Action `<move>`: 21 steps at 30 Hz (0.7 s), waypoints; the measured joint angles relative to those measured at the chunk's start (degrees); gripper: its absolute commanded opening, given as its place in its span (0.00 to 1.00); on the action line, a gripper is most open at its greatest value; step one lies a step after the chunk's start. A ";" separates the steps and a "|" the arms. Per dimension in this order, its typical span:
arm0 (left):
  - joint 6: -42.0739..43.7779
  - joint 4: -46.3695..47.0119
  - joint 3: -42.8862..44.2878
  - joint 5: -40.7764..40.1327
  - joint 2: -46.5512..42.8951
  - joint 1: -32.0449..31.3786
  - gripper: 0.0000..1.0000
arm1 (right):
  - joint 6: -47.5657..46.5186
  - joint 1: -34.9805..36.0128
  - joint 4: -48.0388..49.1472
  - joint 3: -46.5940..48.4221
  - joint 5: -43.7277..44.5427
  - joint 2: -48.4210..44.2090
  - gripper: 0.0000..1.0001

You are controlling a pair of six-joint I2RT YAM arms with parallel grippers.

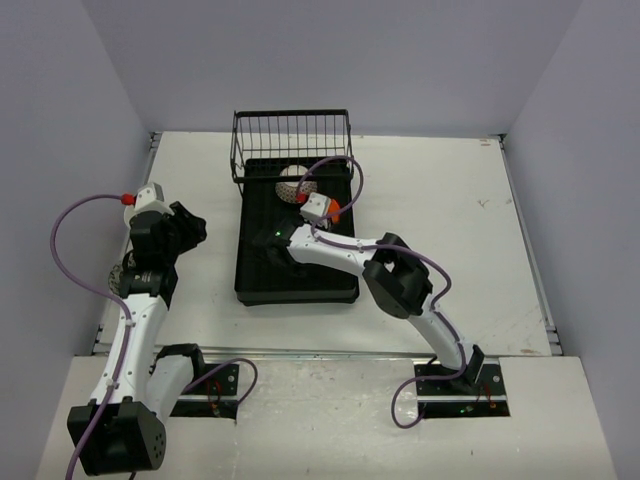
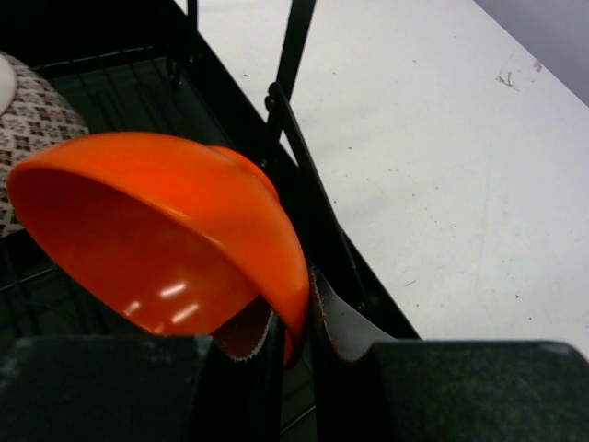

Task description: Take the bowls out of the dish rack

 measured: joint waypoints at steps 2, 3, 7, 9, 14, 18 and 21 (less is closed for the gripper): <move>0.00 0.04 -0.09 -0.02 0.04 0.00 0.48 | -0.83 0.76 0.07 1.31 -0.22 0.00 0.00; 0.00 0.11 -0.09 -0.04 0.04 0.00 0.48 | -1.22 1.38 0.11 2.10 -0.48 0.00 0.00; 0.00 0.28 -0.09 -0.35 0.04 0.00 0.47 | -1.90 3.61 0.20 3.26 -1.38 -0.63 0.00; 0.02 0.28 -0.09 -0.46 0.07 0.00 0.48 | -1.92 4.42 0.17 3.26 -1.81 -1.18 0.00; 0.02 0.31 -0.09 -0.90 0.31 0.00 0.48 | -1.62 5.86 0.20 1.73 -3.08 -4.13 0.00; 0.02 0.28 -0.09 -1.27 0.92 0.00 0.48 | -0.83 6.51 0.22 -2.27 -4.35 -8.74 0.00; 0.02 0.28 -0.09 -1.36 1.25 0.00 0.48 | 0.83 7.02 0.35 -7.23 -5.79 -14.23 0.00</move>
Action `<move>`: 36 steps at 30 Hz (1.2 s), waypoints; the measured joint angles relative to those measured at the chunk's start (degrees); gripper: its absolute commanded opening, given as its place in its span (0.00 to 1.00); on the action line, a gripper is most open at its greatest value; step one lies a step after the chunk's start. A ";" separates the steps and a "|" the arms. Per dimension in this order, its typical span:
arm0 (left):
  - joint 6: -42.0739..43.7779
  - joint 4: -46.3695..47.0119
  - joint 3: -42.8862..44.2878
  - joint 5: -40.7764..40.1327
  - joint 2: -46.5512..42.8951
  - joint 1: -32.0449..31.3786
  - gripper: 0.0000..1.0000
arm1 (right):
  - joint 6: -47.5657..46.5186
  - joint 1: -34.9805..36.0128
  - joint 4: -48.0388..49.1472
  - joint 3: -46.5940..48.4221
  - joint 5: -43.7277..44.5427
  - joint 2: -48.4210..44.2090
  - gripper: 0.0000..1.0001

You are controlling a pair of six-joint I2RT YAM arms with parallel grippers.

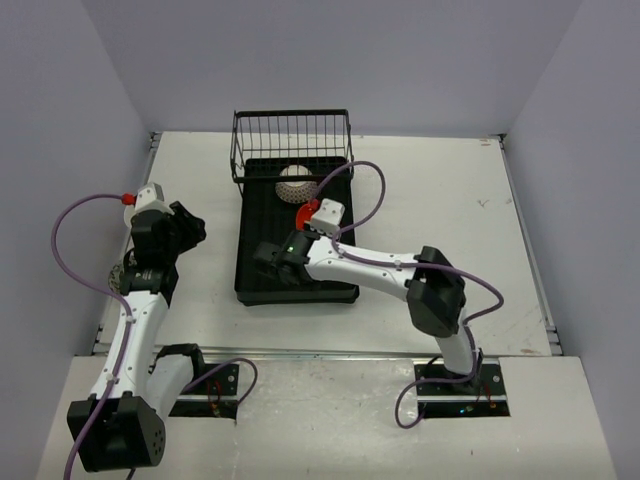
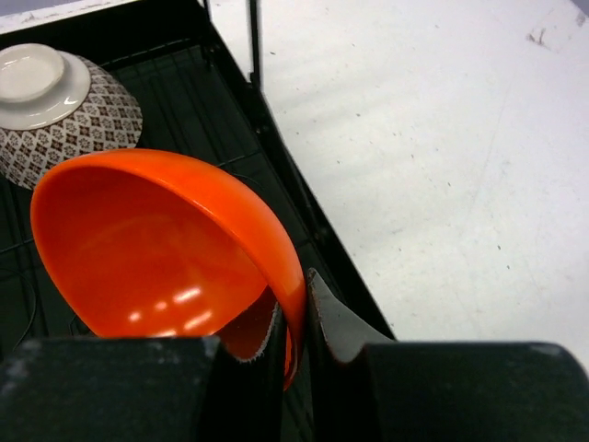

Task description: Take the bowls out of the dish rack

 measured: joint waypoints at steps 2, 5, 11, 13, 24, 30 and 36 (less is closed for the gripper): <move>0.00 0.00 0.00 0.00 0.11 0.00 0.48 | 1.99 0.20 0.00 -4.00 -1.42 -4.66 0.00; 0.02 0.00 0.00 0.00 0.13 0.00 0.48 | 4.46 0.31 -0.02 -10.23 -4.02 -13.00 0.00; 0.07 -0.28 0.00 -0.31 0.02 0.00 0.48 | -10.93 0.26 18.32 -29.14 -9.88 -34.58 0.00; 0.09 -0.63 0.00 -0.74 -0.28 0.00 0.48 | -20.06 -0.48 29.20 -36.94 -13.66 -41.46 0.00; 0.20 -1.38 0.00 -1.27 -1.22 -0.02 0.48 | -48.43 -17.40 52.30 -50.47 -34.69 -50.56 0.00; 0.50 -1.40 0.02 -1.33 0.37 -0.04 0.48 | -54.93 -36.30 54.80 -51.89 -43.56 -55.63 0.00; 0.55 -1.92 2.36 -1.16 2.43 -0.07 0.47 | -54.05 -52.68 55.06 -52.04 -49.27 -53.79 0.00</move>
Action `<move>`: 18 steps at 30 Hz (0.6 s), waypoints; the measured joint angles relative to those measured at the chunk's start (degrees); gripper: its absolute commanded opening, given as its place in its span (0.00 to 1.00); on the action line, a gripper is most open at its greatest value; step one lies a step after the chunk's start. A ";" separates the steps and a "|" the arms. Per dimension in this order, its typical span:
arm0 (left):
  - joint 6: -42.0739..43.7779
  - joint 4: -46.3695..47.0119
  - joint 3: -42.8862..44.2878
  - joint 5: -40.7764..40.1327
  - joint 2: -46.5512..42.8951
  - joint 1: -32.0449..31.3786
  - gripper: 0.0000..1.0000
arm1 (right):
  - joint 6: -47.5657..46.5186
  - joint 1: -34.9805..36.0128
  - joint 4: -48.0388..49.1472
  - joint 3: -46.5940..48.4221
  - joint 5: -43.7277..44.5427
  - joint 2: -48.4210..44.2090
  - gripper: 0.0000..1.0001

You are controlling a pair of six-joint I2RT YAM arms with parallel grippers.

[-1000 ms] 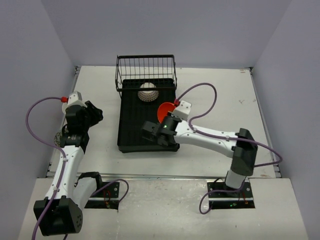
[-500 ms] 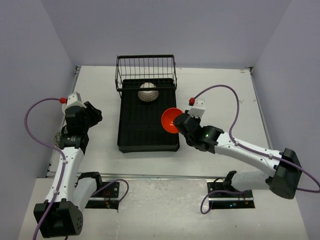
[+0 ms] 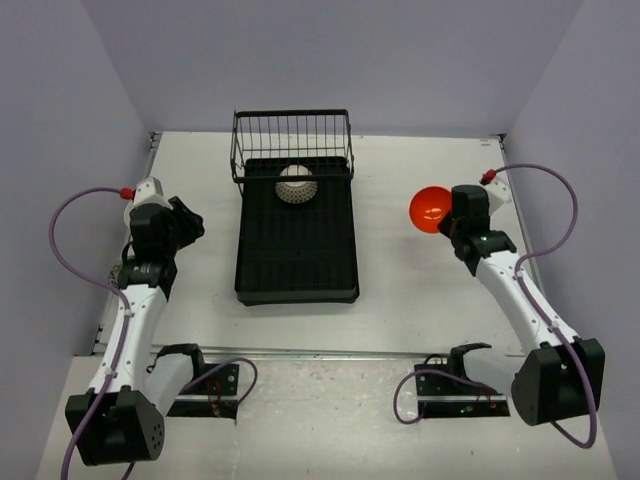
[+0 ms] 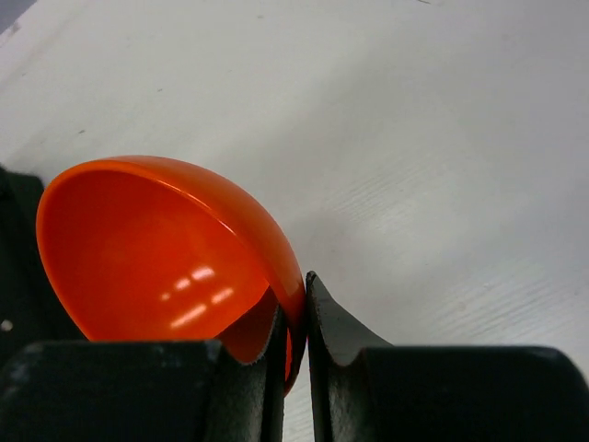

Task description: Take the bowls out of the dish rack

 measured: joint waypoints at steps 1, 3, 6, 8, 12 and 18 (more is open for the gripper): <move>0.07 -0.02 0.59 0.11 -0.15 0.00 0.47 | 0.22 -3.21 0.00 -0.13 -1.81 0.74 0.00; 0.11 0.09 1.22 0.13 -1.05 0.00 0.46 | 0.44 -9.35 0.07 -0.61 -4.85 2.40 0.00; 0.48 0.20 1.31 0.70 -3.28 -0.02 0.46 | 0.44 -16.96 -1.44 -0.57 -9.16 5.57 0.00; 0.59 0.17 1.60 1.29 -3.87 -0.07 0.46 | 0.35 -19.52 -3.56 0.02 -11.04 8.02 0.00; 1.16 -1.09 4.28 1.68 -2.58 -0.28 0.46 | -0.04 -21.42 -7.65 1.46 -15.91 11.43 0.00; 1.66 -2.89 8.98 1.51 2.16 -0.68 0.46 | -0.79 -24.13 -10.45 2.73 -19.63 15.30 0.00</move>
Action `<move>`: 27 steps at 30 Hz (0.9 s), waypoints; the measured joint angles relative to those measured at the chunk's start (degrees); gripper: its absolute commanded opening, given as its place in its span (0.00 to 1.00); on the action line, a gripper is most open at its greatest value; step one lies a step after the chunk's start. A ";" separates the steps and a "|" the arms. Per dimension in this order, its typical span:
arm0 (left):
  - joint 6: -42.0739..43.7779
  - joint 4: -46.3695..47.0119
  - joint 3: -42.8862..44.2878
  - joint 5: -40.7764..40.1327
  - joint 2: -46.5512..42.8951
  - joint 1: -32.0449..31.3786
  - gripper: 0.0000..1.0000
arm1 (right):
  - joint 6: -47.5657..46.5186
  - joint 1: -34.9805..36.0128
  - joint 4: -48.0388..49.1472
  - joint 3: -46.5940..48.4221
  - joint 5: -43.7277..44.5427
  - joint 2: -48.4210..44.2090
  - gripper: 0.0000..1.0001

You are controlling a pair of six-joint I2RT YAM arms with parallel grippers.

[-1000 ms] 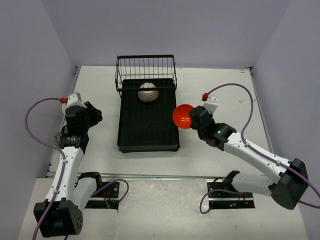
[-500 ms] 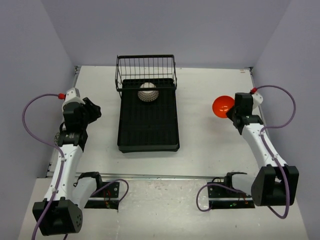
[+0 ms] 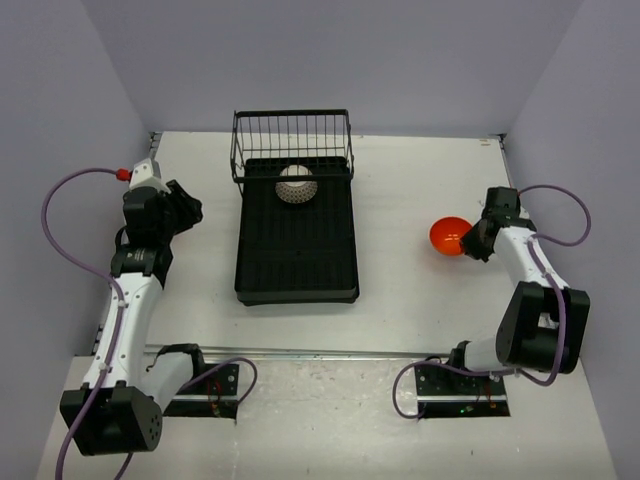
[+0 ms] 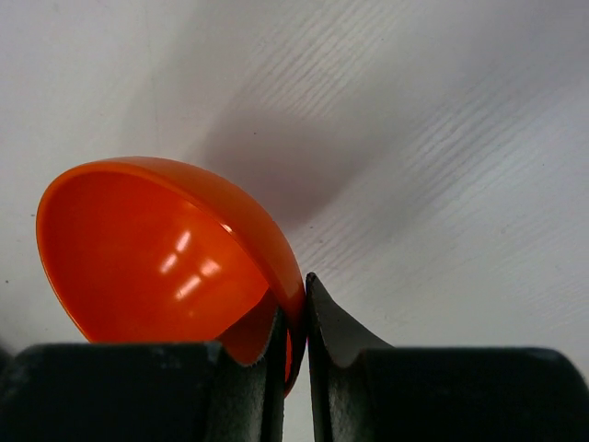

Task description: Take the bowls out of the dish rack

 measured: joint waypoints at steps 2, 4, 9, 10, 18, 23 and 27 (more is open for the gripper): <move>0.00 -0.55 0.48 0.00 1.01 -0.28 0.46 | -0.44 -0.94 -0.59 0.07 -0.44 1.11 0.00; 0.00 -1.05 0.68 0.02 1.81 -0.42 0.46 | -0.96 -2.38 -1.09 0.20 -1.29 2.23 0.00; -0.02 -1.29 0.68 0.20 2.73 -0.72 0.46 | -3.30 -6.12 -1.16 1.73 -1.46 6.58 0.00; -0.04 -1.25 0.68 0.22 2.73 -0.74 0.45 | -3.85 -6.75 -1.14 2.16 -1.44 7.56 0.00; -0.04 -1.14 0.68 0.68 3.30 -0.76 0.46 | -4.83 -8.81 0.07 5.46 -1.88 12.37 0.15; -0.04 -0.83 0.68 1.29 4.61 -0.76 0.46 | -4.68 -8.79 0.26 4.79 -1.62 12.02 0.34; -0.04 -0.61 0.66 1.51 5.18 -0.76 0.46 | -4.59 -8.76 -0.28 2.99 -1.42 8.63 0.46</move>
